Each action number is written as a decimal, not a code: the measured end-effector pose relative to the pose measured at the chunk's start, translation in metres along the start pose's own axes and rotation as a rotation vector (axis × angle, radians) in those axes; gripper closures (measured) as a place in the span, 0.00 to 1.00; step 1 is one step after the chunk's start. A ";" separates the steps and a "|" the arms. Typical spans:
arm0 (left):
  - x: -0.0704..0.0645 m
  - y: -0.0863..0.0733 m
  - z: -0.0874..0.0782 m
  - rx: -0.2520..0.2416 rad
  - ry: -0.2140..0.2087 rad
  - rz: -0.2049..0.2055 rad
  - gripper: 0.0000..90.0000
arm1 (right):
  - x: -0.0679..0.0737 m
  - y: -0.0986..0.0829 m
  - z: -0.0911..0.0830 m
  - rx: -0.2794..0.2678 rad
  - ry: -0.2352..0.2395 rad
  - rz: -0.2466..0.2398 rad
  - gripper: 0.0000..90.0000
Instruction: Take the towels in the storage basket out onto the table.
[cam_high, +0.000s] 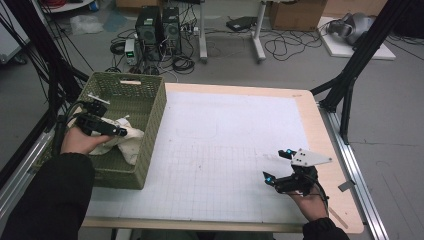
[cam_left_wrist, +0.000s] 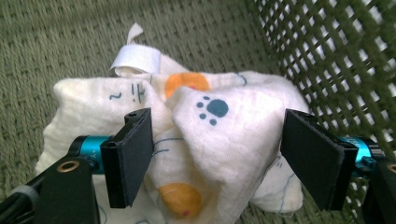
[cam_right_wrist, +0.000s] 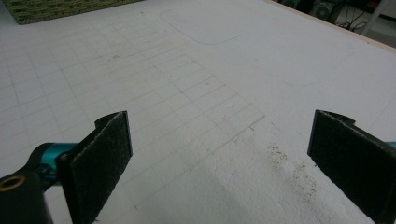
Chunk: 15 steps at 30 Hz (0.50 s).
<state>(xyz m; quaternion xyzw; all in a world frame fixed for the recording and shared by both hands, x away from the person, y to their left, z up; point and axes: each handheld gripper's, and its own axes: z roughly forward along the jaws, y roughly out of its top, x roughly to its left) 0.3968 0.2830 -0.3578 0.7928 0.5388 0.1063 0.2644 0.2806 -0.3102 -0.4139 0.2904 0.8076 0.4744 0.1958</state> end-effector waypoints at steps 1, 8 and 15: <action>0.000 0.000 0.001 0.013 0.008 0.004 0.30 | 0.000 0.000 0.000 0.000 -0.001 -0.002 0.06; 0.001 -0.002 0.013 0.097 0.066 0.013 0.36 | 0.000 0.000 0.000 -0.001 -0.001 -0.001 0.06; 0.001 -0.007 0.029 0.199 0.117 0.046 0.43 | 0.000 0.000 -0.001 -0.003 0.000 -0.003 0.06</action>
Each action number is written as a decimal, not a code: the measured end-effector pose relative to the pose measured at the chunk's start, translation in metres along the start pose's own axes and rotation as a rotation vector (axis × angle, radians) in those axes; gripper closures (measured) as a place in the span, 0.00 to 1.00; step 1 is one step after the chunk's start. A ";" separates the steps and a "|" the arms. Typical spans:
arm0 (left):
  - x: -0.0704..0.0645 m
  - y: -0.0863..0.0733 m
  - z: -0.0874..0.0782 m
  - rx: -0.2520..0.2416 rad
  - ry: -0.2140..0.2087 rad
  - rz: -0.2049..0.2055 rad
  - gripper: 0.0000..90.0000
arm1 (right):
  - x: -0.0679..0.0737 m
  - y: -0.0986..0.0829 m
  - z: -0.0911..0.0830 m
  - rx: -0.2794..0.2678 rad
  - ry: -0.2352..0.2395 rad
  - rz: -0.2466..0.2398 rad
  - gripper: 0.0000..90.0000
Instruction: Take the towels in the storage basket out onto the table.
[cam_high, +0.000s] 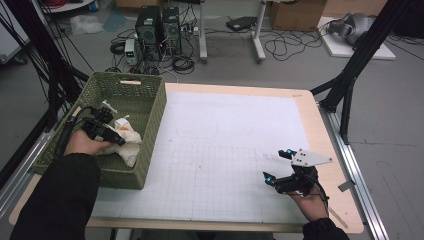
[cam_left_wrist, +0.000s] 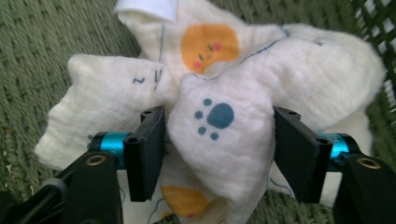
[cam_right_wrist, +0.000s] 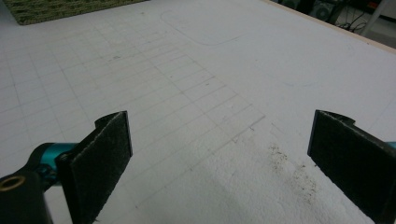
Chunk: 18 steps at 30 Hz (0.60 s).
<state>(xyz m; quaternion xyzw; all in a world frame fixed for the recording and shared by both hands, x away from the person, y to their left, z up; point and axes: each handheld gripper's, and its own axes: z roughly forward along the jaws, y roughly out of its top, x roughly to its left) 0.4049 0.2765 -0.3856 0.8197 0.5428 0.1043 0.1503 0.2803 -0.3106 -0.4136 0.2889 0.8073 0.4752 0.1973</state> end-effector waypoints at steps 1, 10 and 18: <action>-0.001 0.000 0.002 0.005 0.004 0.008 0.44 | 0.000 0.000 0.000 0.000 0.000 -0.002 0.06; -0.007 -0.003 0.012 0.059 0.078 0.070 0.56 | 0.001 0.000 0.000 -0.001 0.004 -0.004 0.06; -0.010 -0.003 0.013 0.068 0.129 0.104 0.72 | 0.002 0.000 0.000 0.000 0.007 -0.009 0.06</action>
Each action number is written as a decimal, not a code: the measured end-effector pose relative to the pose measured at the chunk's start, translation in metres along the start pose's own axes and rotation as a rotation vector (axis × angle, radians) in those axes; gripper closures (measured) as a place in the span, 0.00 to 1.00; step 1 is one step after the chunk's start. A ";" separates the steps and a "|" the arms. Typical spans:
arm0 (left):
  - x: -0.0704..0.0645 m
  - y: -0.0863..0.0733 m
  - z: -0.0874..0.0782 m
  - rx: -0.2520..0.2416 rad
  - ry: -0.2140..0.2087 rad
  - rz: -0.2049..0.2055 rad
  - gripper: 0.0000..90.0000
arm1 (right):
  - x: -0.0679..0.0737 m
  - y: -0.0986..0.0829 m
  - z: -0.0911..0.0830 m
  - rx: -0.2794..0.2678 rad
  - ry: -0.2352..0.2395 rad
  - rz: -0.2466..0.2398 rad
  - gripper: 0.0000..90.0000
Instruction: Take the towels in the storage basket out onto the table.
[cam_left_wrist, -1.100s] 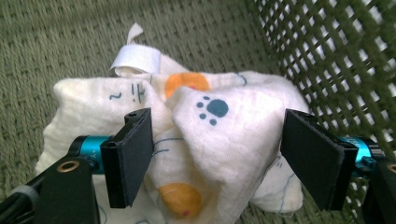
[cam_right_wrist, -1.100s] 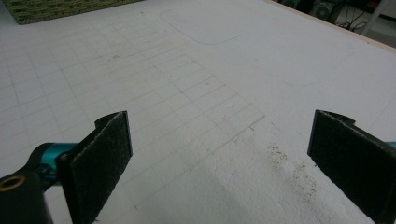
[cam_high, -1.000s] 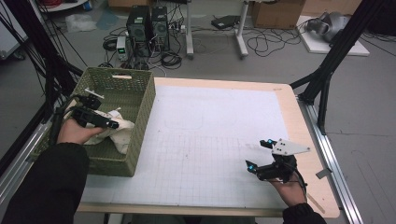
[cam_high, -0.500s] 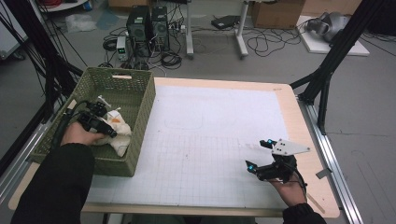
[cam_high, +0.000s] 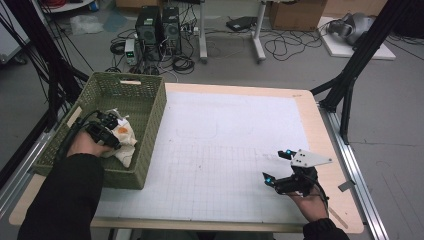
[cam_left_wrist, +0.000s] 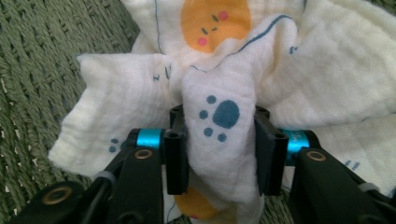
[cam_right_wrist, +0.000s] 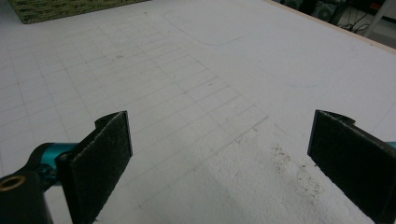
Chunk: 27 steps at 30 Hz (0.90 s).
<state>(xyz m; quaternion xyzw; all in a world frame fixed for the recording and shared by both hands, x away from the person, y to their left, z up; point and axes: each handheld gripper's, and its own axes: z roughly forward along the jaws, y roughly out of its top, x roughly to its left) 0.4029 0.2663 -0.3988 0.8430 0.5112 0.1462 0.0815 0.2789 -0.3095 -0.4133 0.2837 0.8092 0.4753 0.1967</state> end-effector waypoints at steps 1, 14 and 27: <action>0.000 0.000 0.000 0.001 0.003 0.001 0.74 | 0.000 0.000 0.000 0.000 0.000 0.000 0.06; 0.011 -0.005 -0.010 -0.039 -0.149 -0.087 0.83 | -0.001 0.000 -0.001 -0.009 -0.003 0.005 0.06; 0.024 -0.015 -0.032 -0.205 -0.252 -0.192 0.84 | -0.002 0.001 -0.003 -0.014 -0.007 0.003 0.06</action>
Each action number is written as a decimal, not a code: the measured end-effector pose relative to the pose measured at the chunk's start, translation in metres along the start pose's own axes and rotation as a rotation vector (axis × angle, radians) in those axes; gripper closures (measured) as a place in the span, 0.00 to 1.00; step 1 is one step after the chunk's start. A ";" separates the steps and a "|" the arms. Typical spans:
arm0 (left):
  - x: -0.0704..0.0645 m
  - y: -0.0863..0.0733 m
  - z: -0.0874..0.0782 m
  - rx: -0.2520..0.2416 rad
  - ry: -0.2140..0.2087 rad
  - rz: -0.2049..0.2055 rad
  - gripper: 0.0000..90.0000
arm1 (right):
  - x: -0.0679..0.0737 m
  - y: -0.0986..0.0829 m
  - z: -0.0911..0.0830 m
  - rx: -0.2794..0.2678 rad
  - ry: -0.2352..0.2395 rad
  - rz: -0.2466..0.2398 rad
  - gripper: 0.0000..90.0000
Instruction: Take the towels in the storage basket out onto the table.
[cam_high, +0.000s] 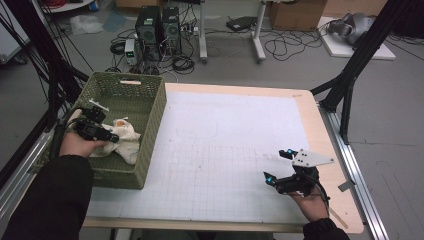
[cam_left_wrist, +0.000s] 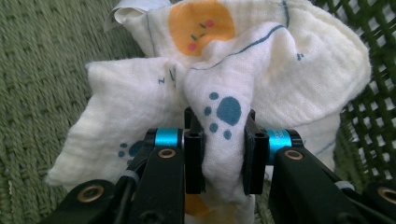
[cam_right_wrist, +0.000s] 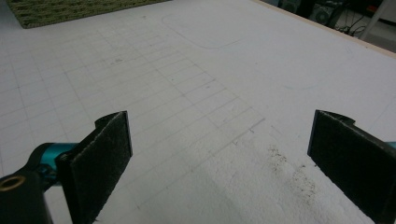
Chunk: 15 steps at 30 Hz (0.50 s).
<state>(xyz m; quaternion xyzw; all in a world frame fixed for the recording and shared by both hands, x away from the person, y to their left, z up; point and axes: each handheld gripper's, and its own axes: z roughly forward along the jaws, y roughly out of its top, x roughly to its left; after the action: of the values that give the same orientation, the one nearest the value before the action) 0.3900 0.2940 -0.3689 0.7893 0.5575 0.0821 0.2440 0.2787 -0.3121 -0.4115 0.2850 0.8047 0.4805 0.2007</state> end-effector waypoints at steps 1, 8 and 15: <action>0.000 0.000 -0.001 -0.016 -0.008 -0.010 0.84 | 0.000 0.000 -0.001 0.002 0.000 0.007 0.06; -0.001 0.001 -0.009 -0.083 -0.062 -0.040 0.84 | 0.000 0.000 0.000 -0.001 0.001 0.006 0.06; 0.001 0.001 -0.016 -0.159 -0.118 -0.078 0.84 | -0.001 0.000 0.000 -0.006 0.000 0.009 0.06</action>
<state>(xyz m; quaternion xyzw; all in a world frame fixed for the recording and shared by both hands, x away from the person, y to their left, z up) 0.3847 0.2996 -0.3551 0.7487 0.5641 0.0698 0.3411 0.2791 -0.3128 -0.4112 0.2879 0.8022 0.4837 0.1993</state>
